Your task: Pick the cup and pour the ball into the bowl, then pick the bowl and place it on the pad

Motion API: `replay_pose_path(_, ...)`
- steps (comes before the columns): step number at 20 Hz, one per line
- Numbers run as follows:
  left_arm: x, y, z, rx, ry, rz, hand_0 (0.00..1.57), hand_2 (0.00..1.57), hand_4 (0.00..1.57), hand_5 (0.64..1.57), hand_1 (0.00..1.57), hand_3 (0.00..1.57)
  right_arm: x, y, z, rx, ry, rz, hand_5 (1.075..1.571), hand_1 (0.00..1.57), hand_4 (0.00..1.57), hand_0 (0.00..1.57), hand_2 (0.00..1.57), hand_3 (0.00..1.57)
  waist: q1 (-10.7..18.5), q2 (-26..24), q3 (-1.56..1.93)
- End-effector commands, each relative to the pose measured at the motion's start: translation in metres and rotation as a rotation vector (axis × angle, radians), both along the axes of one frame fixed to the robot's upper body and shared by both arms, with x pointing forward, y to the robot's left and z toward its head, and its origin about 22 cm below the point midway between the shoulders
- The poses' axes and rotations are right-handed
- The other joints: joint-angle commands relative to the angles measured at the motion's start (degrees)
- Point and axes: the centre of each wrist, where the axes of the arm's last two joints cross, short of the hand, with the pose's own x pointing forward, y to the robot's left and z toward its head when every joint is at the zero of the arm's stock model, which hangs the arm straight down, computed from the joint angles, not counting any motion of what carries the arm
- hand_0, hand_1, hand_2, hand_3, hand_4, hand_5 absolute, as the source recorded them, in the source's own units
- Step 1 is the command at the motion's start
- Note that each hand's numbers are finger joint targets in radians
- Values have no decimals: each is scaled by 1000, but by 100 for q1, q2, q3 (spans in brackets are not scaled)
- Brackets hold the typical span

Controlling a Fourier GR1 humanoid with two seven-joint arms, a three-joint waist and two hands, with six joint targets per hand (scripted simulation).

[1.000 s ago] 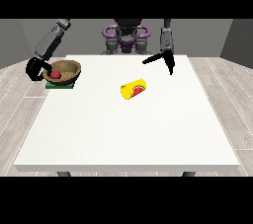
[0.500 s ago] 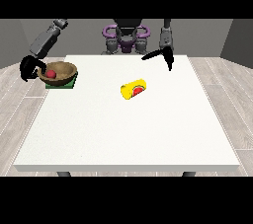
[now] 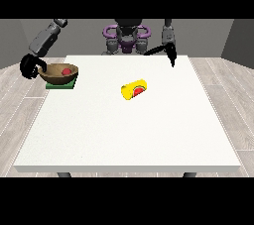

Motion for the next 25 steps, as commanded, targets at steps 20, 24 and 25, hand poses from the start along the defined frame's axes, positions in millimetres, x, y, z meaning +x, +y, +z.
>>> replay_pose_path(20,-22,2,18,-27,-15,4,0,0,0,1569,0,0,-12,-27,46,-204,93,-142,1495,0,0,0,325,238,-118,-20,1)
replay_pose_path(24,-20,18,-8,-25,40,34,0,0,0,1569,0,0,-36,-57,101,-183,66,-76,1501,0,0,0,269,257,-272,-290,-6)
replay_pose_path(25,-13,5,-24,-16,114,29,0,0,0,1569,0,0,-28,-52,116,-171,89,-53,1503,0,0,0,189,288,-239,-733,-17)
